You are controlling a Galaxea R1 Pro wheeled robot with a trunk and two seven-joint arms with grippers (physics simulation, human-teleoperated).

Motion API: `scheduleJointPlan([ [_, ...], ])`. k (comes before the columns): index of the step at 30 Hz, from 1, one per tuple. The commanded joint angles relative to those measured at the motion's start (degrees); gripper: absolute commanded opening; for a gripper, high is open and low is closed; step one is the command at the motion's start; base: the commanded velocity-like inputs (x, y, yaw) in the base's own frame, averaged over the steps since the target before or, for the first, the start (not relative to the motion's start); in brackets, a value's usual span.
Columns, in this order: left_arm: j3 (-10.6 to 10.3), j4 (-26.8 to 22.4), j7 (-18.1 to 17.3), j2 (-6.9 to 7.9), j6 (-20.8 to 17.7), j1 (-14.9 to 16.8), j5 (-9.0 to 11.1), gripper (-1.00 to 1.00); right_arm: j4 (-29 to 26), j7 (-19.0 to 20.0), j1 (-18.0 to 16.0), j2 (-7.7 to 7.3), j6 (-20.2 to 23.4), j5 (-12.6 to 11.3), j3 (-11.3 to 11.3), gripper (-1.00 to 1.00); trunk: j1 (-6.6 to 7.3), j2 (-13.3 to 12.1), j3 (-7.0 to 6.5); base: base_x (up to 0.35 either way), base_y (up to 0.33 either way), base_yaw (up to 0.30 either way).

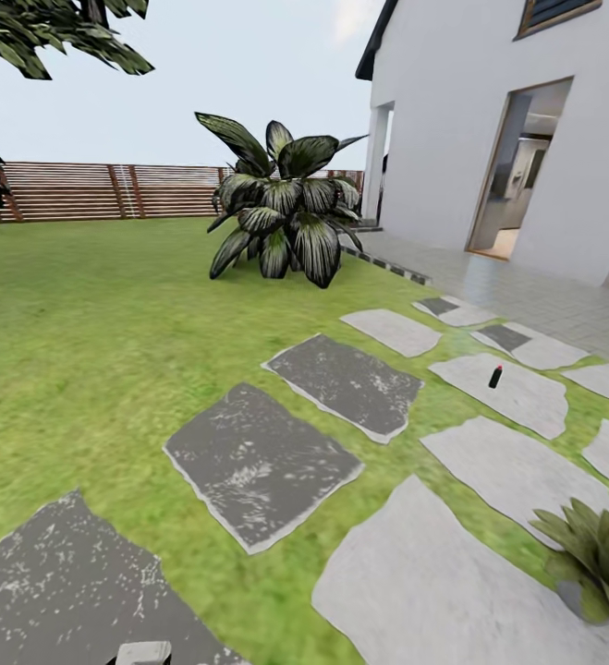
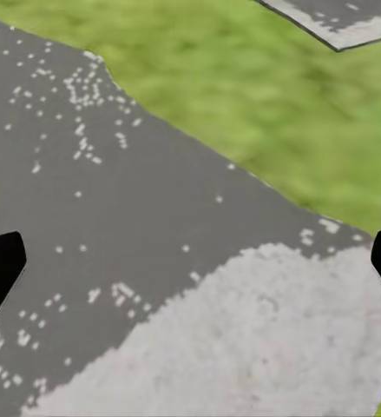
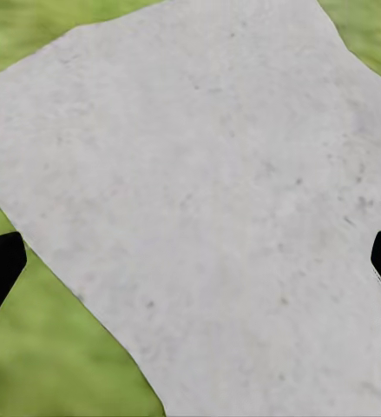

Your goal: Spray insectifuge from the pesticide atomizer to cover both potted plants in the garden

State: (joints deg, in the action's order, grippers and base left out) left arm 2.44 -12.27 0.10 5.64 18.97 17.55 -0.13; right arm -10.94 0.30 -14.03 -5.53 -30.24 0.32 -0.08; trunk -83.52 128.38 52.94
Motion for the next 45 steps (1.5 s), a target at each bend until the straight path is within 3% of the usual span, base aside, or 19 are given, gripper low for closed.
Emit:
scheduleJointPlan([
  [1,0.2,0.1,0.0,-0.02,0.2,0.0,0.0,1.00,0.0,0.0,0.0,-0.01,-0.2,0.0,0.0,1.00,-0.02,0.0,0.05,0.339,0.000,0.000],
  [34,0.2,0.3,0.0,-0.02,0.2,0.0,0.0,1.00,0.0,0.0,0.0,-0.01,-0.2,0.0,0.0,1.00,-0.02,0.0,0.05,0.339,0.000,-0.002],
  [45,0.2,0.3,0.0,-0.02,0.2,0.0,0.0,1.00,0.0,0.0,0.0,-0.01,-0.2,0.0,0.0,1.00,-0.02,0.0,0.05,0.339,0.000,-0.209],
])
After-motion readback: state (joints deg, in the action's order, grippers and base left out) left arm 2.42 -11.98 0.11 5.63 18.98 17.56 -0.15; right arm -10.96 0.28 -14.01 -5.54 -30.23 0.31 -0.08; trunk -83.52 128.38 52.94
